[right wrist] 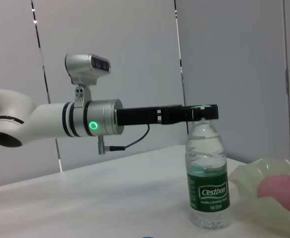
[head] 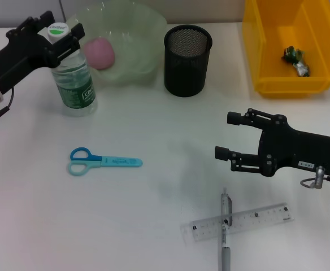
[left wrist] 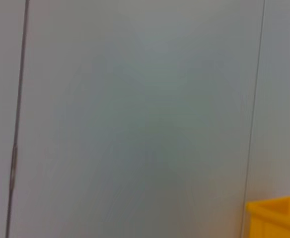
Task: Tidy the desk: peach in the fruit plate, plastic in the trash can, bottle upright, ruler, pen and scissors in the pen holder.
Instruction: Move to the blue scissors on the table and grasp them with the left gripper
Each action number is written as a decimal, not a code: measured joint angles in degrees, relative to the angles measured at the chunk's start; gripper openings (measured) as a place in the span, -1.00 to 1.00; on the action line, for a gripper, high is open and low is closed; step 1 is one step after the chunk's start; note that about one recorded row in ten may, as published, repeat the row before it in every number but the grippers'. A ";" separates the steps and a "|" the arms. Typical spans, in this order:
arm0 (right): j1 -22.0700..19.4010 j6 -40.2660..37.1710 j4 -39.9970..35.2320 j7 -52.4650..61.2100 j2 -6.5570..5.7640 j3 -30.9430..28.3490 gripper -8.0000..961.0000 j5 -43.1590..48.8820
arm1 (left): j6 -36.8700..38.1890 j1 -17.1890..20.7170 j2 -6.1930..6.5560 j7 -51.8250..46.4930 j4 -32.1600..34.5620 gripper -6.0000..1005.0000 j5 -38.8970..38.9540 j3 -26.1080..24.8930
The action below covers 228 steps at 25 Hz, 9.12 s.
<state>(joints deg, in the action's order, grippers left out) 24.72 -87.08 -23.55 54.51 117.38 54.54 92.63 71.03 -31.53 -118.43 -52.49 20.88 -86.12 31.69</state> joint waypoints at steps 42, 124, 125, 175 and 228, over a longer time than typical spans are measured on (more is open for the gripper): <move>2.41 -2.12 -6.25 10.37 -0.37 0.82 0.71 10.77 | 31.72 8.58 3.20 -10.52 7.42 0.55 -20.27 7.41; 3.14 2.07 -5.87 12.07 1.08 0.65 0.71 12.75 | 20.24 -25.37 -0.75 -54.74 29.85 0.55 -68.58 54.20; 3.11 1.97 -5.80 12.06 1.11 0.65 0.71 12.75 | 19.82 -25.38 -0.75 -54.74 29.47 0.55 -68.57 54.59; 3.20 2.09 -5.54 11.65 1.53 0.65 0.71 12.92 | 13.40 -25.51 -0.75 -54.44 23.90 0.04 -68.67 57.69; 3.60 2.18 -5.45 11.58 1.62 1.20 0.71 12.92 | 12.43 -25.67 -0.75 -54.19 21.88 -0.19 -68.84 57.69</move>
<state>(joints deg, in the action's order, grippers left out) 28.31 -84.90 -29.00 66.09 119.00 55.74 105.55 83.46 -57.20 -119.18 -106.68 42.76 -154.96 89.38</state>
